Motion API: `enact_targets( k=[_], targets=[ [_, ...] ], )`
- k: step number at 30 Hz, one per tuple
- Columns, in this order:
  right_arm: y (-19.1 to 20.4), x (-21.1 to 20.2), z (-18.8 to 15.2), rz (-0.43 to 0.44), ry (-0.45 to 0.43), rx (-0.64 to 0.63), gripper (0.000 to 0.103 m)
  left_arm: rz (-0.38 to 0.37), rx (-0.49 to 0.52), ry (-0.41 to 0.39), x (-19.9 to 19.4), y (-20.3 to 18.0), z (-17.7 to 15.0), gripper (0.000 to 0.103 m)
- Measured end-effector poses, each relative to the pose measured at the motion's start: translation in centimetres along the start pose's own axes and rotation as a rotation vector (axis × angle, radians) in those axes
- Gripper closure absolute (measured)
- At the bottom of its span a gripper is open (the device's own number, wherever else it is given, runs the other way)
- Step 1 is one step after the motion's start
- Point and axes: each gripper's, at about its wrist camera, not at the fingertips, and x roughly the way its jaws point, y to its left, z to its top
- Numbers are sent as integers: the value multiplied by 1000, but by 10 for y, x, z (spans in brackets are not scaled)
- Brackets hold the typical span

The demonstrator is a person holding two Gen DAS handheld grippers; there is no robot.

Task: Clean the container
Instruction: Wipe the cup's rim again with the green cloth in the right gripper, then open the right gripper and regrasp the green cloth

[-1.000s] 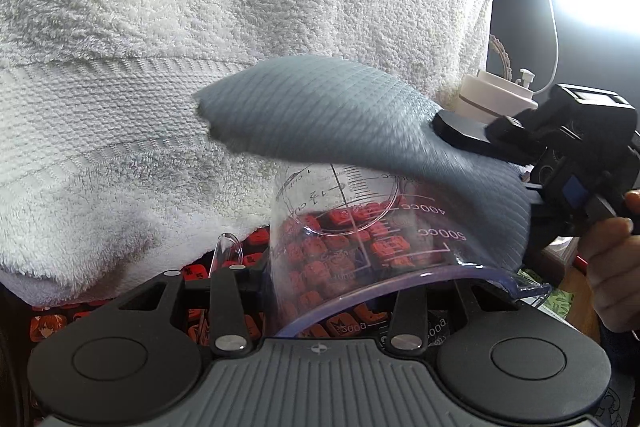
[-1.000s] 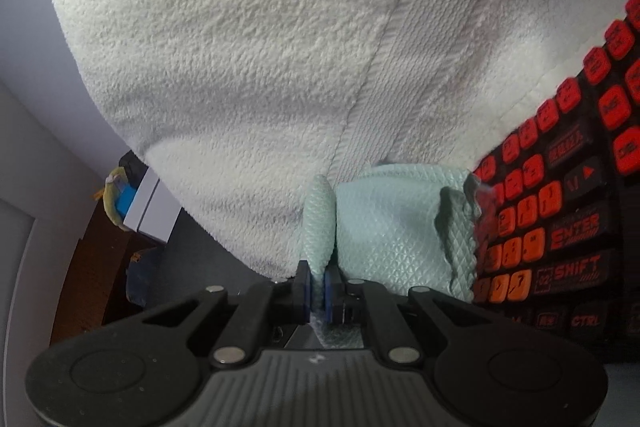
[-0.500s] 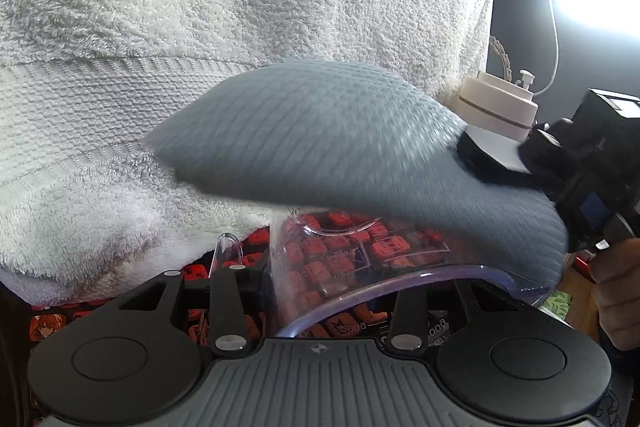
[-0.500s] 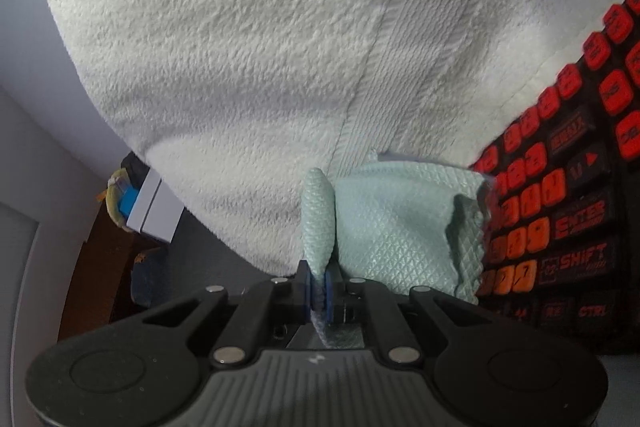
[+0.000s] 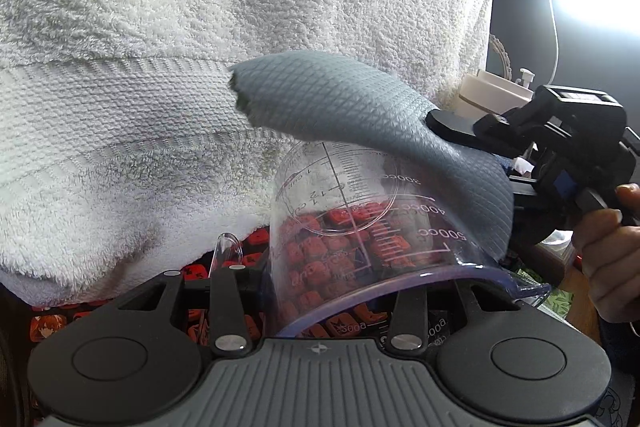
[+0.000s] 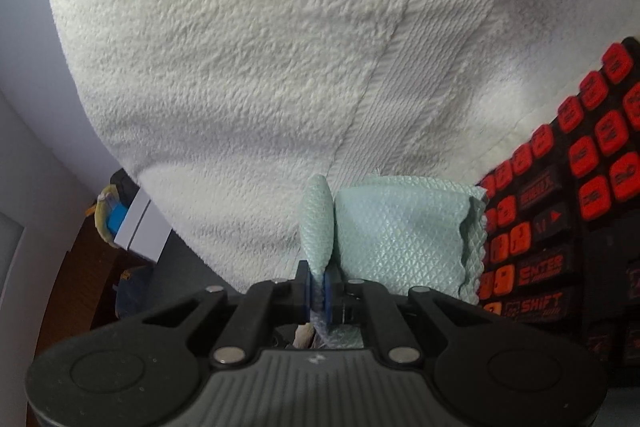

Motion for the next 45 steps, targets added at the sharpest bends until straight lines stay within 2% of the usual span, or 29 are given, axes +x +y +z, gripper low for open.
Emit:
enact_targets(
  k=[11,19,20,22,23,24,26,29,36,38,40,41,42,43,45],
  targets=[
    [-14,-13,11,7,-61,52,98,-2,-2,-1,-1,2,-1,63],
    [-5,-4,5,7,-11,-13,95,-3,-3,-1,-3,4,-2,63],
    [-3,-3,6,6,-8,-28,91,-3,-3,-1,-3,4,-2,63],
    [7,-3,5,18,1,-74,71,-3,-3,-1,-2,3,-2,63],
    [12,-4,5,28,4,-101,54,-3,-3,-1,-2,3,-2,63],
    [19,-5,4,26,2,-133,41,-3,-3,-1,-2,3,-2,63],
    [30,-7,2,-3,-9,-198,34,-3,-3,-1,-2,3,-2,63],
    [40,-9,2,-56,-31,-257,30,-3,-3,-2,-2,2,-1,63],
    [49,-6,6,-116,-8,-271,27,-3,-3,-2,-1,1,-1,63],
    [52,-3,5,-129,-17,-280,29,-4,-4,-2,-1,1,-1,63],
    [56,3,5,-161,-16,-301,50,-4,-4,-2,0,0,0,63],
    [60,8,4,-196,-6,-322,71,-4,-4,-2,0,0,0,63],
    [63,13,3,-231,3,-343,87,-5,-5,-2,1,0,0,63],
    [67,18,2,-259,18,-370,90,-6,-7,-3,1,0,0,63],
    [77,30,-3,-309,50,-428,90,-9,-11,-4,1,-1,0,63]
  ],
)
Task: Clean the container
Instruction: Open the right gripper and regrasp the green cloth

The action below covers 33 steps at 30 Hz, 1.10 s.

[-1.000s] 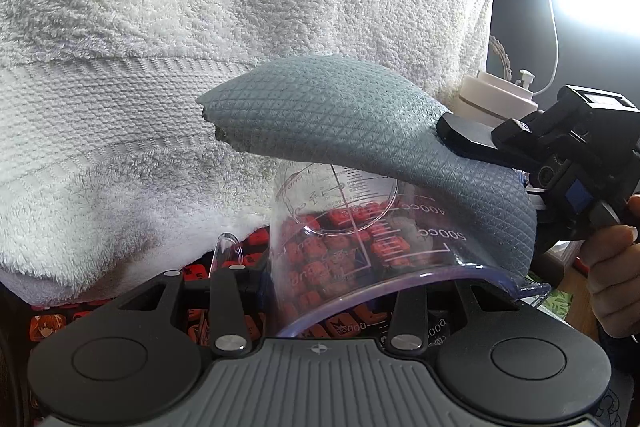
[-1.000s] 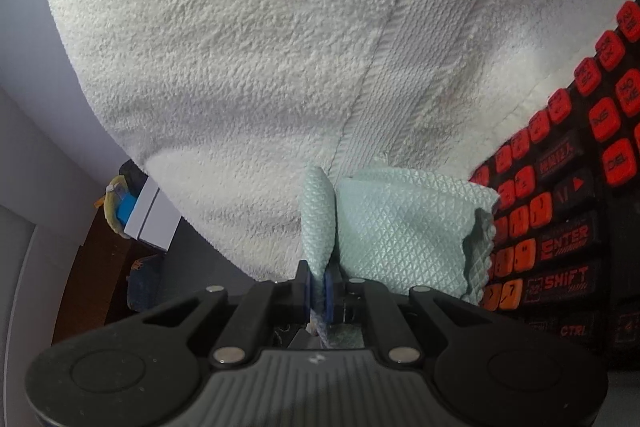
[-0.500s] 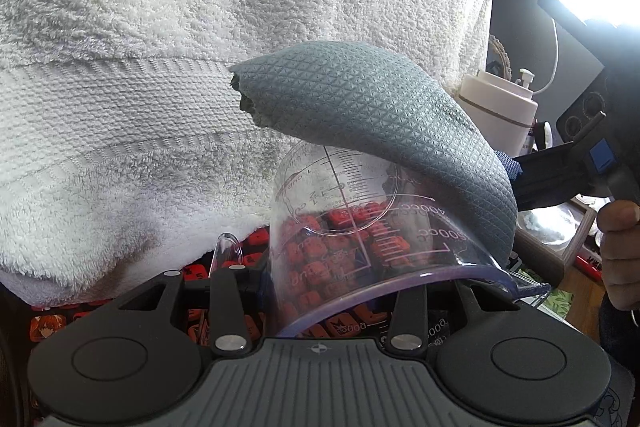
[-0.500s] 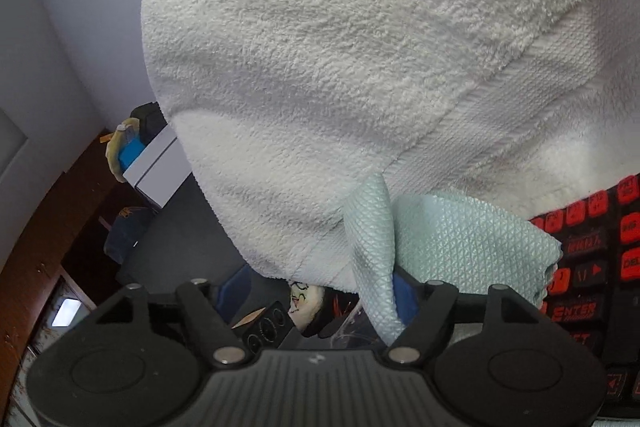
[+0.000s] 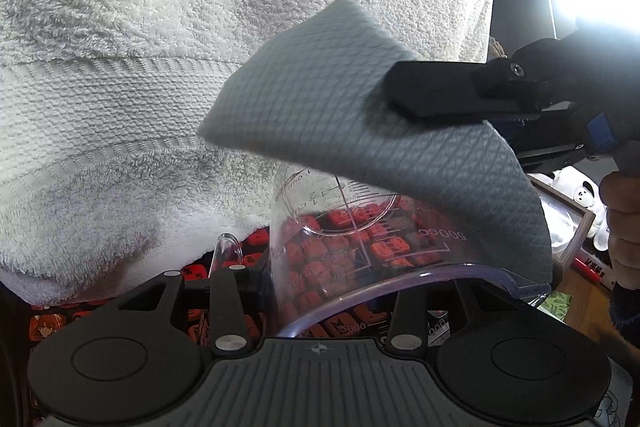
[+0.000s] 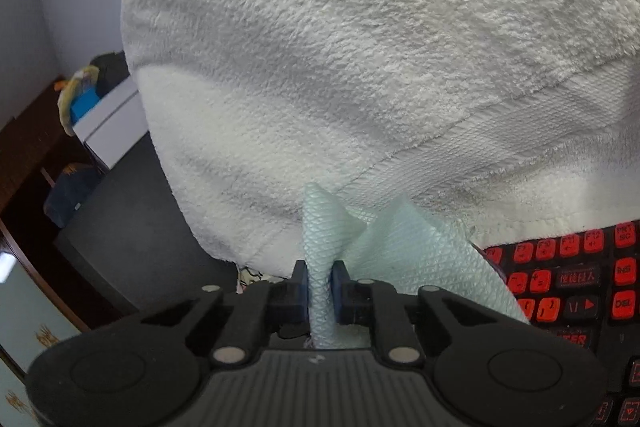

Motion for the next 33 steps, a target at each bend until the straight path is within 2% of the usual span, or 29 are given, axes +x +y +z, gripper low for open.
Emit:
enact_targets(
  k=[2,4,6,7,11,13,14,15,19,21,28,33],
  targets=[
    [13,8,1,-45,33,-62,88,1,1,0,1,-1,0,63],
    [26,11,5,-77,48,-112,78,1,2,0,3,-2,1,63],
    [41,11,9,-111,51,-165,47,1,2,0,3,-3,1,63],
    [49,9,11,-131,43,-197,43,0,2,-1,3,-4,1,63],
    [69,-4,19,-223,2,-256,40,0,2,-1,5,-5,1,63],
    [79,-11,22,-269,-18,-283,32,0,3,-1,5,-6,1,63],
    [84,-14,22,-300,-22,-304,20,0,3,-1,6,-6,1,63],
    [89,-16,21,-339,-20,-337,15,0,3,-1,6,-6,1,63],
    [105,-22,11,-475,-82,-492,12,0,3,-1,7,-7,1,63],
    [110,-28,10,-495,-113,-509,1,0,3,-1,7,-6,0,63],
    [127,-50,3,-563,-221,-567,0,0,5,-1,9,-12,1,63],
    [110,-45,7,-476,-158,-415,0,0,5,-1,12,-17,2,63]
  ],
)
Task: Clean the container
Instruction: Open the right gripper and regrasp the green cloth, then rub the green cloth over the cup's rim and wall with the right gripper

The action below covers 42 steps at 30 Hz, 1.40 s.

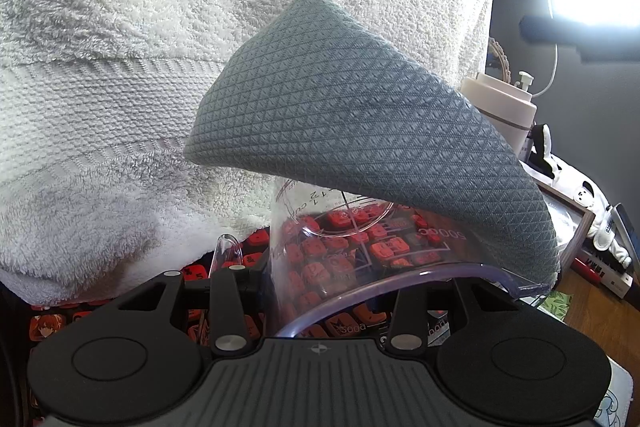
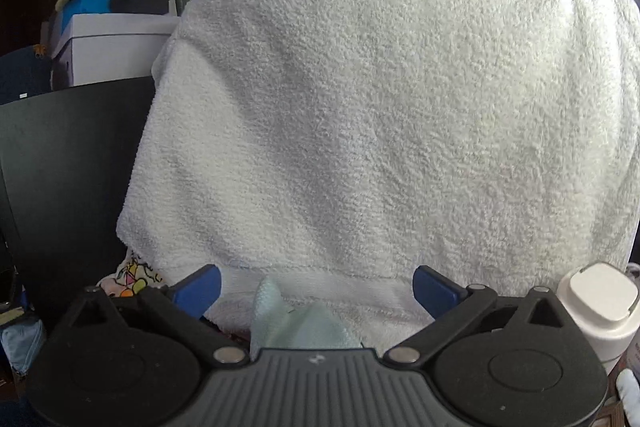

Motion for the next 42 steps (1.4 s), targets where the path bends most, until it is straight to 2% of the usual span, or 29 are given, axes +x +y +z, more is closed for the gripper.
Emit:
enact_targets(
  k=[2,6,10,11,14,15,18,22,23,28,36,42],
  targets=[
    [-6,6,-2,40,35,61,2,0,0,0,3,-2,1,63],
    [-16,20,-13,66,40,244,17,0,1,0,9,-6,4,63],
    [-24,41,-22,221,105,352,26,1,1,0,14,-10,6,63],
    [-23,44,-24,231,109,360,34,1,1,0,16,-10,7,63],
    [-18,54,-27,211,117,352,46,1,1,0,20,-13,9,63],
    [-18,59,-29,215,134,357,57,1,1,0,21,-14,9,63],
    [-18,76,-33,246,200,387,73,1,1,0,25,-19,11,63],
    [-29,73,-40,241,156,440,87,1,2,0,30,-24,13,63],
    [-32,72,-42,239,142,454,94,1,2,0,31,-26,13,63],
    [-46,67,-52,229,74,522,96,1,2,1,37,-33,15,63],
    [-99,70,-79,360,14,769,96,0,1,0,43,-40,18,63],
    [-98,73,-86,376,15,795,96,-1,1,1,47,-53,21,63]
  ],
)
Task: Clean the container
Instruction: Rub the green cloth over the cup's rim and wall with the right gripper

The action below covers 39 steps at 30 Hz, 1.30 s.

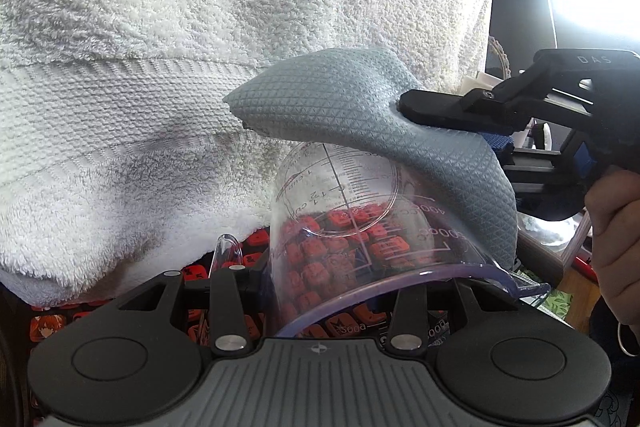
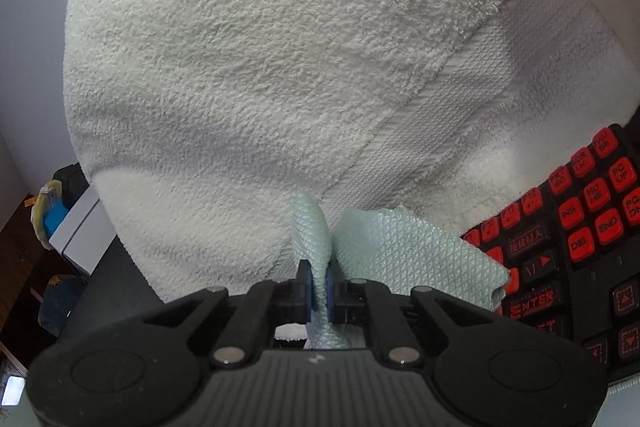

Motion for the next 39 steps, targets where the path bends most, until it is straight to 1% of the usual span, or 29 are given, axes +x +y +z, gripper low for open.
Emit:
enact_targets(
  k=[2,5,8,11,14,18,30,32,35,39],
  targets=[
    [-1,1,-2,13,22,7,96,0,0,0,1,-5,1,63],
    [-2,9,-9,72,89,35,97,-1,-1,0,4,-13,3,63],
    [5,17,-19,105,149,2,97,-2,-1,0,6,-21,5,63],
    [11,21,-26,113,171,-34,96,-4,-1,1,9,-26,7,63],
    [6,19,-21,116,168,-14,97,-9,2,1,15,-22,9,59],
    [-9,10,-7,106,107,43,97,-12,1,0,17,-30,11,59],
    [-27,6,5,124,82,143,97,-16,-5,0,23,-9,19,59],
    [-23,11,0,138,118,124,97,-16,-4,1,22,-3,19,59],
    [-14,19,-8,155,171,83,97,-16,-4,1,18,19,24,59],
    [-7,20,-11,147,186,38,97,-12,3,3,9,27,15,59]
  ],
)
